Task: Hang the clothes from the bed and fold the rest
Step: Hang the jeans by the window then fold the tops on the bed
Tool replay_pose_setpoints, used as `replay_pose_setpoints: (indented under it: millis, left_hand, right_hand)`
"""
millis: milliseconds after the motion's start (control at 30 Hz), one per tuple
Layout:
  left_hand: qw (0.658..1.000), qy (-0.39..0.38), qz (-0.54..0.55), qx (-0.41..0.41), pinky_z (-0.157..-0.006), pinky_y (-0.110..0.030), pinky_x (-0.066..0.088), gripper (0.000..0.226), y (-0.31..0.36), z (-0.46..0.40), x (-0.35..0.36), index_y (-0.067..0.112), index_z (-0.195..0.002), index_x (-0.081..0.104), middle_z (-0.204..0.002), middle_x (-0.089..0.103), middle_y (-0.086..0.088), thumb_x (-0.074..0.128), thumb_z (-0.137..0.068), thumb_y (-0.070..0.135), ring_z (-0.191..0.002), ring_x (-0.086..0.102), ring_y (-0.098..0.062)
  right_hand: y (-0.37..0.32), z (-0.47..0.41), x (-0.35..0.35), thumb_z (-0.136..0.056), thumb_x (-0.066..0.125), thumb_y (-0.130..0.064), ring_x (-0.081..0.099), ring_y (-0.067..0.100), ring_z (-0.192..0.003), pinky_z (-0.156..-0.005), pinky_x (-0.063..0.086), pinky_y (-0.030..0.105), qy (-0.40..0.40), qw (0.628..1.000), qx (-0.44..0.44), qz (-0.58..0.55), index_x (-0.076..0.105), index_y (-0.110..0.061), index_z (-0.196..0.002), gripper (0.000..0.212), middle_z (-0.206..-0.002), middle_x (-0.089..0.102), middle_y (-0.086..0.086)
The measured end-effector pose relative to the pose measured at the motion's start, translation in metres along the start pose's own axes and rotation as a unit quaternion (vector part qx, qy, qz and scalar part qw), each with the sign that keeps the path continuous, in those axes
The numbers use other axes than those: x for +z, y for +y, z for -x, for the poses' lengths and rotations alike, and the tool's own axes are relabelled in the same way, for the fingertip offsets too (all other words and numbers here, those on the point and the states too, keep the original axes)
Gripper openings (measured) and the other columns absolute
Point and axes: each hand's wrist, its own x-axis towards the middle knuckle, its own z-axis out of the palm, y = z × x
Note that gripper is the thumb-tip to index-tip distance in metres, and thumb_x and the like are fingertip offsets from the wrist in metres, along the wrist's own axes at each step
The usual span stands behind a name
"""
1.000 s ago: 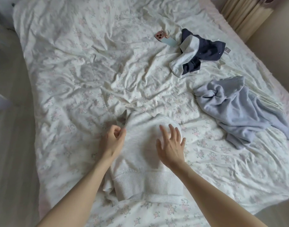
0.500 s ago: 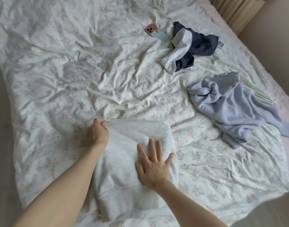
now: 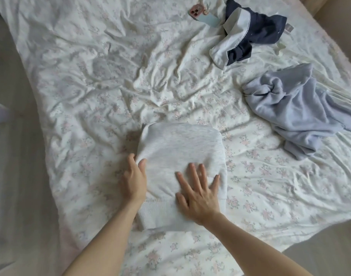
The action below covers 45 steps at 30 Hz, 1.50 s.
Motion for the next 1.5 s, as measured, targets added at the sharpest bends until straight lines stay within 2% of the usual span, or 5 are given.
replay_pose_setpoints:
  millis: [400,567,1100,1333,1500]
  left_hand:
    - [0.901,-0.103,-0.2,0.372,-0.113,-0.052,0.007,0.054,0.059,-0.07,0.02,0.023,-0.148,0.019,-0.156,0.015,-0.004,0.021,-0.098,0.043,-0.145,0.009,-0.025]
    - [0.946,-0.254,-0.193,0.058,-0.113,-0.055,-0.002,0.062,0.041,-0.11,0.034,0.028,-0.149,-0.001,-0.158,-0.002,0.002,0.009,-0.095,0.055,-0.145,-0.002,-0.017]
    - [0.94,-0.23,0.247,-0.046,-0.111,-0.034,0.016,0.112,0.009,-0.032,0.021,0.035,-0.146,-0.013,-0.157,0.004,0.006,0.072,-0.074,0.049,-0.142,0.013,-0.016]
    - [0.979,-0.11,0.152,0.08,-0.107,-0.01,0.001,0.085,0.042,-0.019,0.008,0.009,-0.149,0.007,-0.156,0.004,-0.012,0.064,-0.086,0.012,-0.143,0.01,-0.025]
    - [0.984,0.024,0.04,0.171,-0.073,-0.043,0.052,0.077,0.077,0.008,-0.027,0.011,-0.14,0.029,-0.113,0.054,-0.029,0.072,-0.077,0.003,-0.095,0.058,-0.044]
  right_hand:
    - [0.023,-0.026,-0.026,-0.095,0.017,-0.047,-0.038,0.025,-0.132,-0.107,-0.009,0.064,0.014,0.998,0.033,-0.053,-0.008,-0.045,-0.144,0.055,-0.146,-0.037,-0.003]
    - [0.039,-0.048,-0.025,-0.096,0.023,-0.05,-0.037,0.024,-0.133,-0.106,0.0,0.069,0.014,0.994,0.059,-0.095,-0.01,-0.055,-0.139,0.055,-0.152,-0.027,-0.011]
    - [0.067,-0.044,-0.026,-0.065,0.066,-0.063,0.024,0.021,-0.14,-0.116,0.02,0.042,0.049,0.77,0.262,-0.579,0.006,-0.02,-0.149,0.112,-0.155,0.018,0.002]
    - [0.05,-0.047,-0.043,-0.074,0.071,-0.041,0.054,0.025,-0.104,-0.086,0.046,0.038,0.143,0.835,0.282,-0.451,0.032,-0.015,-0.133,0.075,-0.123,0.053,0.006]
    - [0.017,-0.033,-0.078,-0.077,0.064,-0.043,0.051,0.029,-0.111,-0.083,0.043,0.037,0.244,0.868,0.212,-0.377,0.022,-0.019,-0.142,0.08,-0.131,0.047,0.008]
